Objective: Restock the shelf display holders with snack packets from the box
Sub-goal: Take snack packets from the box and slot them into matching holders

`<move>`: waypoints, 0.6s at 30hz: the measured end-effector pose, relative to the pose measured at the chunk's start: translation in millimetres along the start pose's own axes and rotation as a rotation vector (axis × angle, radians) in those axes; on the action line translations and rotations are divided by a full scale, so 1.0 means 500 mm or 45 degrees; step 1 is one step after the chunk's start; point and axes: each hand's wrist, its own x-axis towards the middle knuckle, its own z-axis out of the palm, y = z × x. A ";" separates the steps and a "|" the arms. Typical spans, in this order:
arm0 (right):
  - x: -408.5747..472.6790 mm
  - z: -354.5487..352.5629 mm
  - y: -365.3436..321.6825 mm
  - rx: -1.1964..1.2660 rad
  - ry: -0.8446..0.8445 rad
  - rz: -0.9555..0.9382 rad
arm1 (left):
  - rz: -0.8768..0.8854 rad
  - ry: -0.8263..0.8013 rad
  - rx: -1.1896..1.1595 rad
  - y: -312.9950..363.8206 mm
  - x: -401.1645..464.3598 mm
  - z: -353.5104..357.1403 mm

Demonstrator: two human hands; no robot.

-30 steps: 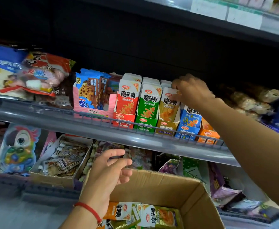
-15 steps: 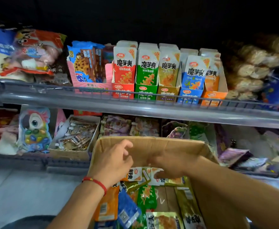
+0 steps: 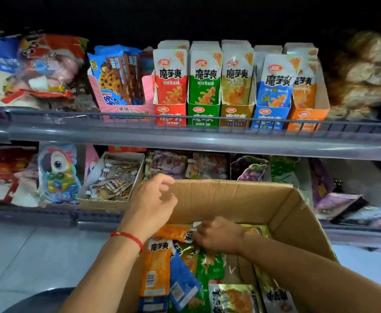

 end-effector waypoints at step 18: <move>-0.102 -0.085 0.009 1.143 0.233 0.771 | 0.031 -0.556 0.394 0.028 -0.029 0.065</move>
